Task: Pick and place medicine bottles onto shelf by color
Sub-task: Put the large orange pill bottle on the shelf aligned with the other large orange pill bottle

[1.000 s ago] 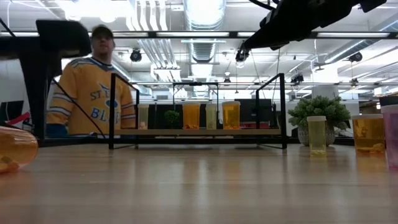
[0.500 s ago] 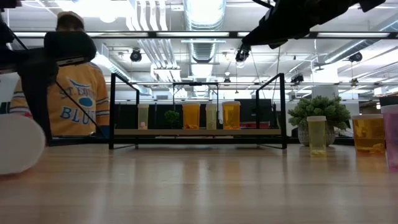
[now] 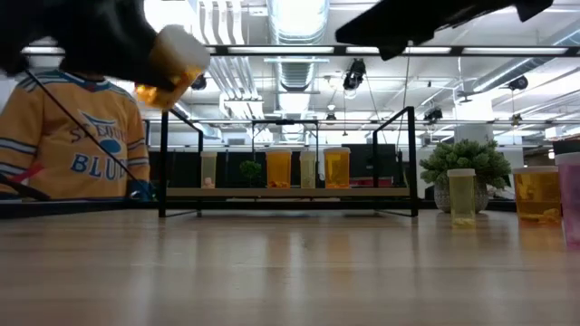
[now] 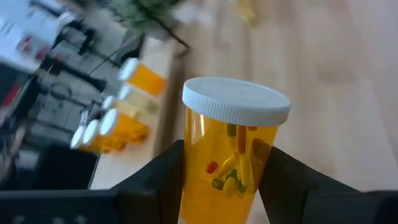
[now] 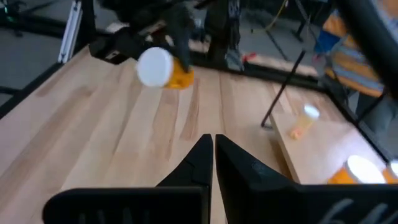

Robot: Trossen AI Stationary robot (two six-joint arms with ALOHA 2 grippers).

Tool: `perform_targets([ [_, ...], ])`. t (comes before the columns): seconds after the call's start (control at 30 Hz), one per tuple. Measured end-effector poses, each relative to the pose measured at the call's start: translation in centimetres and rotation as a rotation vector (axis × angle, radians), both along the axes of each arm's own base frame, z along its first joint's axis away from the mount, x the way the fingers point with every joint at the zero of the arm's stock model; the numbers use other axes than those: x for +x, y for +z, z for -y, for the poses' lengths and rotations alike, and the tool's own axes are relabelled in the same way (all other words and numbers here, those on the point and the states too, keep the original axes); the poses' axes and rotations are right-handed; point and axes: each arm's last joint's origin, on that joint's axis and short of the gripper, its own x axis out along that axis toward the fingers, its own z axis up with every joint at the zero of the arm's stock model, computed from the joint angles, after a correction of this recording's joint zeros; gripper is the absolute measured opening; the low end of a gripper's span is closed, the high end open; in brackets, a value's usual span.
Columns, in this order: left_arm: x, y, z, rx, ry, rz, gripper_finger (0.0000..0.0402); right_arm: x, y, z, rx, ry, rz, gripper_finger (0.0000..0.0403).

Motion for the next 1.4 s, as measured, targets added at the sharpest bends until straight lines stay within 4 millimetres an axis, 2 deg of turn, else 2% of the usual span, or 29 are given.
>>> perform_targets([
  [0.17, 0.6, 2.1, -1.3, -0.130, 0.099, 0.191, 0.0150, 2.0, -0.9, -0.5, 0.002, 0.005, 0.093, 0.0015],
  [0.3, 1.2, 3.1, -2.0, -0.212, 0.139, 0.304, 0.0150, 4.1, -0.6, -1.1, 0.040, -0.003, 0.133, 0.0053],
  [0.57, 1.7, 1.6, -3.1, -0.214, 0.178, 0.319, 0.0150, 8.1, 2.3, -1.9, 0.077, -0.032, 0.146, 0.0185],
  [0.7, 1.7, 1.1, -3.4, -0.208, 0.188, 0.314, 0.0150, 9.6, 2.9, -1.9, 0.104, -0.146, 0.089, 0.0224],
  [0.9, 1.7, 0.9, -3.7, -0.201, 0.195, 0.310, 0.0150, 11.7, 2.1, -2.4, 0.070, -0.213, -0.008, 0.0231],
  [1.1, 1.7, 0.8, -3.8, -0.196, 0.199, 0.307, 0.0151, 13.0, 2.6, -2.6, 0.079, -0.233, -0.046, 0.0236],
  [1.4, 1.8, 0.8, -4.0, -0.192, 0.206, 0.308, 0.0151, 12.9, 2.8, -2.4, 0.072, -0.271, -0.084, 0.0255],
])
